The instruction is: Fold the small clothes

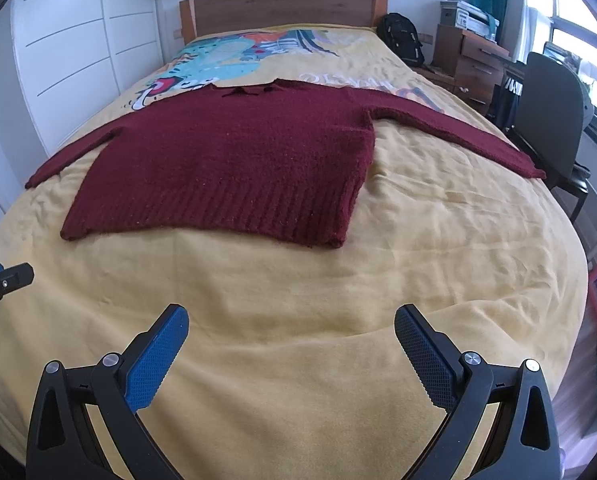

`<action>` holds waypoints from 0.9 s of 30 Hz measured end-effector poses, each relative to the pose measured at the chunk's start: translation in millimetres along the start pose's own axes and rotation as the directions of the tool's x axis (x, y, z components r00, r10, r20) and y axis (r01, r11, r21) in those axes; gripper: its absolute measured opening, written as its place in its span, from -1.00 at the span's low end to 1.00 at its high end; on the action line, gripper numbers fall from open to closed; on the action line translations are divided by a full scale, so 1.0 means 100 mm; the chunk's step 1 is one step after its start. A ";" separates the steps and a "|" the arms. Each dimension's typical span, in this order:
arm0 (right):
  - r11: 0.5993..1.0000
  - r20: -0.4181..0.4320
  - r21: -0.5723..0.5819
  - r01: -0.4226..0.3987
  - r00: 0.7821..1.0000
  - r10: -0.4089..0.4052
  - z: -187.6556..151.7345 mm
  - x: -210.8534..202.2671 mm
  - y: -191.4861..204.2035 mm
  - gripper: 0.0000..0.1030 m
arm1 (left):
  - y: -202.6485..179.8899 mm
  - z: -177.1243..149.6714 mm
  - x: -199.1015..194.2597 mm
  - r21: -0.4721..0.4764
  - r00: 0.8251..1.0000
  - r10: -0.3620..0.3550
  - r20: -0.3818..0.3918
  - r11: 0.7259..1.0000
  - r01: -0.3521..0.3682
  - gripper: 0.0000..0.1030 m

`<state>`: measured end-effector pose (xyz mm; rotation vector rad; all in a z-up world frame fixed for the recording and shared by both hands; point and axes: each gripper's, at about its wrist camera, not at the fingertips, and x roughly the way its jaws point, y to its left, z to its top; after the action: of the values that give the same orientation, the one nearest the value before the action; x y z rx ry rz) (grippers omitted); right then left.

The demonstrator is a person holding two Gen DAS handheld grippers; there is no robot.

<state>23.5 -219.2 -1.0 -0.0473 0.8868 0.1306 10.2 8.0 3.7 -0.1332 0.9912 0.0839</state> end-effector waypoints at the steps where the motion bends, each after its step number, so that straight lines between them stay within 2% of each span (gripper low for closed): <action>1: 1.000 -0.001 0.002 -0.003 1.000 0.003 0.00 0.00 -0.01 1.00 | 0.01 0.02 0.00 -0.004 1.000 -0.004 -0.002 1.000 0.004 0.98; 27: 1.000 -0.011 -0.003 -0.030 0.999 0.030 0.16 -0.03 -0.03 1.00 | 0.11 0.17 -0.11 -0.039 0.999 -0.011 -0.045 0.999 0.009 0.98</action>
<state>33.9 -220.6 11.7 -0.0371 0.8989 0.1601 16.5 21.8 21.3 -0.1763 1.0342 0.0913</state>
